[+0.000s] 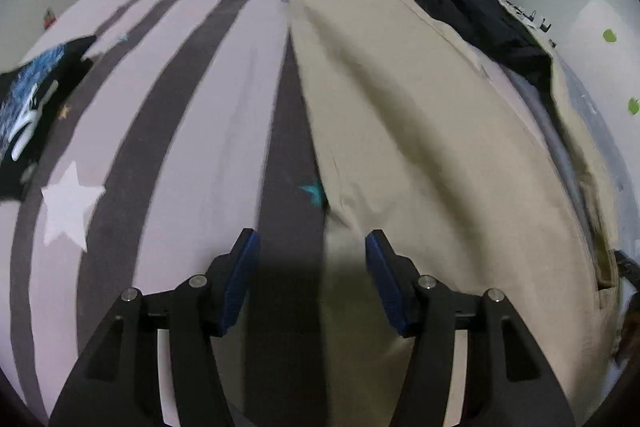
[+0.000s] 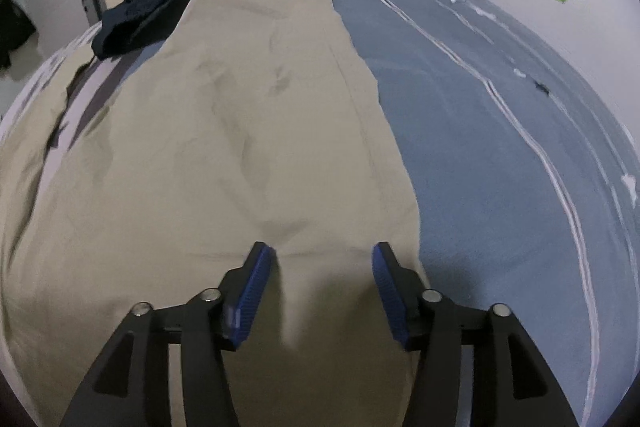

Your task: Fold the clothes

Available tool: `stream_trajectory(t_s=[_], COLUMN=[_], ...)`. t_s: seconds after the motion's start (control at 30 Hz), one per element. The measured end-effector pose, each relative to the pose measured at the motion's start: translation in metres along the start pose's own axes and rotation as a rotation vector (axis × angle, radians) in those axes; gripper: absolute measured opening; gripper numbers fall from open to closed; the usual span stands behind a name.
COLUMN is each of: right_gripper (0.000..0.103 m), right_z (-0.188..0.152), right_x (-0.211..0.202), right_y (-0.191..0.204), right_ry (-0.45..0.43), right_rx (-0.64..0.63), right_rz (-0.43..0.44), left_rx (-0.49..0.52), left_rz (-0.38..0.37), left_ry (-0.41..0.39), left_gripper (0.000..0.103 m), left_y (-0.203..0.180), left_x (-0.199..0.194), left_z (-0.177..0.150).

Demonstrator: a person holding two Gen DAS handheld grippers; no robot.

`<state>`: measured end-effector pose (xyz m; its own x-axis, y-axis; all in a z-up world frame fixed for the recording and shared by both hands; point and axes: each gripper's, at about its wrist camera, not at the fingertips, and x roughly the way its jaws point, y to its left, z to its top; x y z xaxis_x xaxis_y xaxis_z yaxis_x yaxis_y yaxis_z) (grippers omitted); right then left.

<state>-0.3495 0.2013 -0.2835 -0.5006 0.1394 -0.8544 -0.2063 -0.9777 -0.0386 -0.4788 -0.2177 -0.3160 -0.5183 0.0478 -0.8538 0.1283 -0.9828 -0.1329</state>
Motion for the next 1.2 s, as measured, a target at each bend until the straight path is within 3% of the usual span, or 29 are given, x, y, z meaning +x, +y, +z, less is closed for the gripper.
stream_trajectory(t_s=[0.13,0.27,0.47,0.6,0.7,0.8,0.9,0.93,1.0,1.03,1.07,1.2], right_gripper=[0.054,0.054,0.056,0.056,0.056,0.056,0.058,0.058,0.058,0.058,0.058,0.058], right_z=[0.002,0.003,-0.006,-0.020,-0.031,-0.042,-0.056,-0.055,-0.054,-0.053,-0.052,-0.050], right_x=[0.001,-0.001,-0.018,-0.025,-0.031,-0.031,-0.025,-0.025,-0.027,-0.028,-0.031,-0.039], right_y=[-0.006,-0.010,-0.009,-0.014,-0.017,-0.022,-0.023,-0.023,-0.024,-0.024,-0.027,-0.039], right_ry=[0.004,0.008,0.002,0.017,0.027,0.051,0.048,0.050,0.050,0.047,0.035,0.002], right_rx=[-0.001,0.010,0.028,0.033,0.037,0.048,0.044,0.050,0.058,0.059,0.069,0.114], right_rz=[-0.001,-0.001,0.012,0.014,0.016,0.017,0.018,0.021,0.027,0.029,0.025,0.026], left_rx=[-0.139,-0.222,-0.189,-0.134,-0.160,-0.222,-0.186,-0.135,-0.061,-0.043,-0.048,-0.066], left_rz=[0.041,0.001,-0.160,-0.174,-0.179,-0.232,-0.300,-0.292,-0.229,-0.201,-0.211,-0.203], left_ry=[-0.028,-0.014,0.053,0.109,0.096,0.114,0.149,0.161,0.162,0.160,0.149,0.109], left_gripper=[0.053,0.053,0.053,0.054,0.054,0.054,0.053,0.049,0.025,0.008,0.001,0.001], left_y=[0.029,0.045,0.033,0.015,0.016,0.021,0.012,0.003,-0.007,-0.008,-0.006,-0.008], left_x=[-0.007,-0.026,-0.046,-0.043,-0.042,-0.043,-0.044,-0.044,-0.042,-0.040,-0.041,-0.056], left_z=[0.008,0.003,-0.031,-0.059,-0.068,-0.069,-0.072,-0.074,-0.071,-0.071,-0.072,-0.071])
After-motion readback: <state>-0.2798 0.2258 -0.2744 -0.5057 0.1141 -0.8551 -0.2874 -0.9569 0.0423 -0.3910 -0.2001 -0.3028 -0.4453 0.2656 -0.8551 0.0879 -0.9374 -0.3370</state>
